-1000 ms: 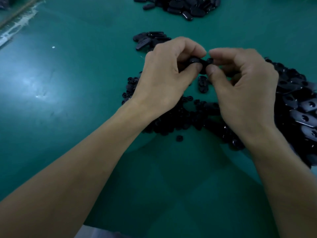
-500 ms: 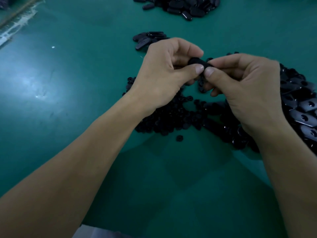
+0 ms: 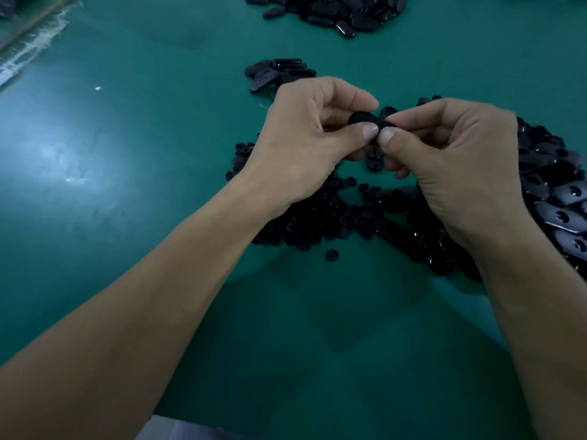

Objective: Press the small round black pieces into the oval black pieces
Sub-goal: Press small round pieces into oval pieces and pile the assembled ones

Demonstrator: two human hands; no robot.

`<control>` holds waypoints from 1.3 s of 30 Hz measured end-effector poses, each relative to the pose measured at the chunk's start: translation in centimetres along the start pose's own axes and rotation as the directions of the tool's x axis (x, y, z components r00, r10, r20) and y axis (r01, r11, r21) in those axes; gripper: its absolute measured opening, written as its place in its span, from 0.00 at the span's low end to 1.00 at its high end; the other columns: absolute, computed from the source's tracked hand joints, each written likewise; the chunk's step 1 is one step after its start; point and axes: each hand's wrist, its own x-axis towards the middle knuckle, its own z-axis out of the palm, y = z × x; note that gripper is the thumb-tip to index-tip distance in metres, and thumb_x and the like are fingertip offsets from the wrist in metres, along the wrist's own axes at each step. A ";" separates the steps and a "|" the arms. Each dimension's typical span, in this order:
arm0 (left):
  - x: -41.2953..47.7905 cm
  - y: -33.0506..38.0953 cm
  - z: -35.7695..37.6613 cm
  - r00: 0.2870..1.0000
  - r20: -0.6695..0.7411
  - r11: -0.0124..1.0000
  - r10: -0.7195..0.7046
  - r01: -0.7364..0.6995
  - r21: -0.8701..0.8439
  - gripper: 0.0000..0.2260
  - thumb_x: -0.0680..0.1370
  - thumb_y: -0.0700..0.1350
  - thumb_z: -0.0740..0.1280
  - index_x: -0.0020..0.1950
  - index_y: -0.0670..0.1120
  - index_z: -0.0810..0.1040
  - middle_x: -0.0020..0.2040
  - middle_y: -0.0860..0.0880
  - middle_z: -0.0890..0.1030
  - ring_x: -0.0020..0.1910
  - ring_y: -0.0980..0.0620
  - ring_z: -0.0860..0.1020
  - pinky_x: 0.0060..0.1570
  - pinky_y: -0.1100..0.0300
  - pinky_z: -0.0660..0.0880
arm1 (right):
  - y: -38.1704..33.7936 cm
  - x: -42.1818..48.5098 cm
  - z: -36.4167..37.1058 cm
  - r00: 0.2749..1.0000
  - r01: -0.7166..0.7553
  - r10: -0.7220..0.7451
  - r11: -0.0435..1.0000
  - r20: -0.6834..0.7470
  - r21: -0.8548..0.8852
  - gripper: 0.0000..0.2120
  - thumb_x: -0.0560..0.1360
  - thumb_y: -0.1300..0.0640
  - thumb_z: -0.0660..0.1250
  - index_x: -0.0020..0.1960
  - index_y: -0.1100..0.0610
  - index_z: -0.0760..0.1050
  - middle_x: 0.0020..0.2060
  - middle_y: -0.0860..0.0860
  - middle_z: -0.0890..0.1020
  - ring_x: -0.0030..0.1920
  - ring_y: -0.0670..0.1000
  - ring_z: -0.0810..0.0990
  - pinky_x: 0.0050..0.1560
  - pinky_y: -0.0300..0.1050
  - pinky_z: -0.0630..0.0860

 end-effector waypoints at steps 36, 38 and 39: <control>7.1 -2.5 -4.2 0.914 -0.406 0.904 0.001 0.173 0.392 0.06 0.75 0.40 0.76 0.51 0.46 0.84 0.42 0.50 0.83 0.32 0.56 0.82 0.35 0.70 0.77 | 0.6 -0.2 -2.3 0.981 -0.183 0.151 0.519 -0.121 -0.835 0.15 0.79 0.52 0.66 0.61 0.58 0.81 0.59 0.61 0.78 0.63 0.63 0.74 0.67 0.57 0.71; 7.3 -2.8 -4.4 0.917 -0.400 0.879 0.001 0.190 0.438 0.08 0.75 0.43 0.77 0.53 0.45 0.84 0.44 0.49 0.83 0.37 0.54 0.83 0.37 0.69 0.78 | 0.4 -0.3 -2.4 0.979 -0.196 0.148 0.499 -0.139 -0.844 0.15 0.78 0.51 0.66 0.59 0.59 0.81 0.59 0.62 0.77 0.63 0.64 0.72 0.67 0.57 0.70; 7.4 -3.0 -4.6 0.919 -0.394 0.863 0.005 0.195 0.467 0.09 0.75 0.45 0.77 0.53 0.46 0.84 0.44 0.50 0.82 0.40 0.53 0.83 0.41 0.66 0.80 | 0.3 -0.3 -2.4 0.978 -0.200 0.150 0.495 -0.143 -0.846 0.14 0.77 0.52 0.66 0.57 0.59 0.82 0.58 0.62 0.77 0.63 0.64 0.72 0.66 0.57 0.70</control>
